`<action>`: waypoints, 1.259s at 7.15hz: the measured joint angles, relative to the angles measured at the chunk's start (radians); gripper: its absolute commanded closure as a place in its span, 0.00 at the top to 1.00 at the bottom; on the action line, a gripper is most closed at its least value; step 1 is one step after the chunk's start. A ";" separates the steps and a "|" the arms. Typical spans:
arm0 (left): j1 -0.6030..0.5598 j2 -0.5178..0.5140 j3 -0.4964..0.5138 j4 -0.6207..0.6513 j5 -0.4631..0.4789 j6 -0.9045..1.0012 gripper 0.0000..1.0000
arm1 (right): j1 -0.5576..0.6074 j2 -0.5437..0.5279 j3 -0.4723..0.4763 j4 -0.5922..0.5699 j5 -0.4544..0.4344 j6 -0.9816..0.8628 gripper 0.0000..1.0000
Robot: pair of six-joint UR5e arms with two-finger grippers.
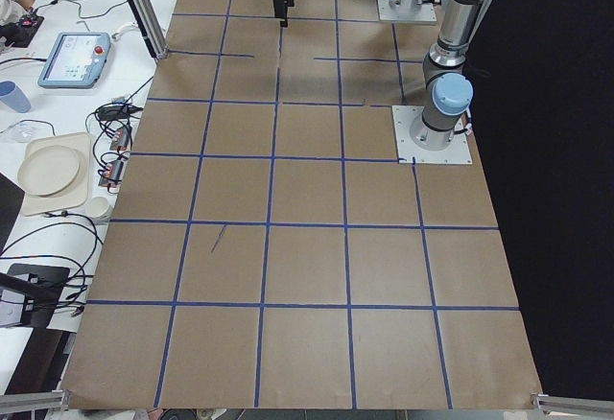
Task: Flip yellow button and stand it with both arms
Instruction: 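Lower the yellow button upright onto the table with the right gripper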
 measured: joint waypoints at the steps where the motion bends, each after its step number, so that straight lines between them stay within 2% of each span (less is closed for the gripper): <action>1: 0.003 0.004 -0.007 0.001 -0.002 -0.003 0.99 | -0.003 0.020 0.004 -0.018 0.008 0.002 0.13; 4: 0.004 0.012 -0.019 0.115 0.008 -0.009 0.99 | -0.014 0.038 0.039 -0.054 0.021 0.019 0.18; 7: 0.004 0.023 -0.023 0.143 0.015 -0.012 0.99 | -0.015 0.039 0.061 -0.072 0.018 0.037 0.25; 9: 0.005 0.022 -0.018 0.142 0.018 -0.012 0.99 | -0.016 0.039 0.064 -0.072 0.017 0.037 0.58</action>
